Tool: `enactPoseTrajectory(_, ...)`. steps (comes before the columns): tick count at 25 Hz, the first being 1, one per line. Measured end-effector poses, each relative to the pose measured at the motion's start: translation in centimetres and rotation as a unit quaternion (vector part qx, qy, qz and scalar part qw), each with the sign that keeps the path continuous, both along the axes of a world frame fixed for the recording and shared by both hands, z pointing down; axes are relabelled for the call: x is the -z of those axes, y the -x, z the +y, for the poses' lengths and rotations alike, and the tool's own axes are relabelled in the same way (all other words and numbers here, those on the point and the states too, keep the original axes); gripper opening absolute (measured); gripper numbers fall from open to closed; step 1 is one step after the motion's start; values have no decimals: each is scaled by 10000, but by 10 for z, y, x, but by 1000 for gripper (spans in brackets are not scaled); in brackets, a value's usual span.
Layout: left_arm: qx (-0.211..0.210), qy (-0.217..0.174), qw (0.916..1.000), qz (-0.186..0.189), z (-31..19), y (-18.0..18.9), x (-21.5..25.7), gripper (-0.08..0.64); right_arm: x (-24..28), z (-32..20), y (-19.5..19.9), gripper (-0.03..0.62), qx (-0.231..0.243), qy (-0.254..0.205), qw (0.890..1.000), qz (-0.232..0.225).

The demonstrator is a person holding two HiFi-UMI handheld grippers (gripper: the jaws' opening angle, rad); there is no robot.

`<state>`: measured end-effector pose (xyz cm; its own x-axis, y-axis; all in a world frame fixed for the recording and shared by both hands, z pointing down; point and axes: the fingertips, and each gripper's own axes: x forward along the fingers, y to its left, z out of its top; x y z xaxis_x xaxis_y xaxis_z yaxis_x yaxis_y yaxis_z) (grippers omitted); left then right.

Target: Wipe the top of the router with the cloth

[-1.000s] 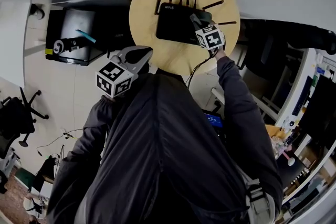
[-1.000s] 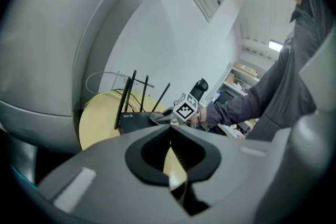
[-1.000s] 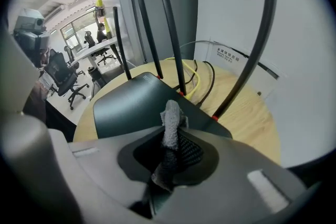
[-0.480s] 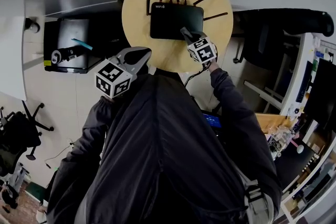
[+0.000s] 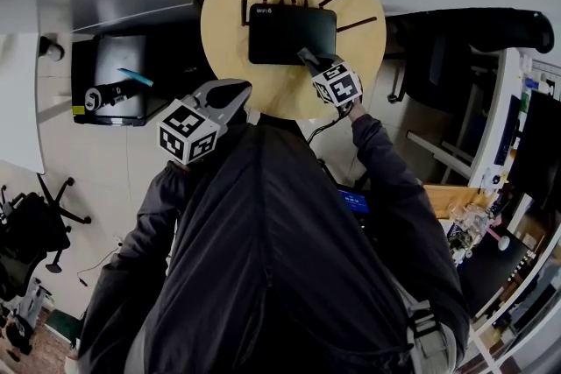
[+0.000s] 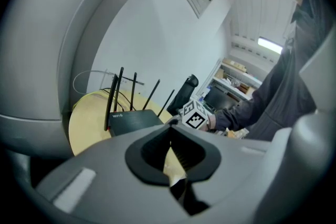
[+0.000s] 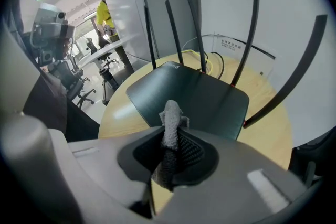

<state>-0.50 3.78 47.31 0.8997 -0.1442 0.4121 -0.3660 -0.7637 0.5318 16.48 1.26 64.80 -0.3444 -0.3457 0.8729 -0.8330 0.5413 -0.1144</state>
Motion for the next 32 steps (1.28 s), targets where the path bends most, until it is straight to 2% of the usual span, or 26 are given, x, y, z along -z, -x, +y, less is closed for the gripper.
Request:
enactPoseTrajectory(3,87,4,10000,4,-4,-1,0,0,9,-23,-16,32,-140,-212,9997,41)
enactPoseTrajectory(8,199,51,9998,-27,-6,-6,-1,0,9,-61,-54,32,-362,-319,9977,467)
enactPoseTrajectory(15,368,123,9992,-90,-11,-12,-4,0,7,-93,-64,32,-449,-446,9967,518)
enactPoseTrajectory(22,392,145,9991,-90,-16,-20,-4,0,-2,-97,-62,32,-383,-491,9955,714)
enactPoseTrajectory(27,319,147,9993,-86,-16,-22,-4,0,-2,-87,-60,32,-134,-408,9968,680)
enactPoseTrajectory(32,224,108,9997,-66,-16,-21,-3,0,-5,-67,-67,31,-253,-241,9978,558)
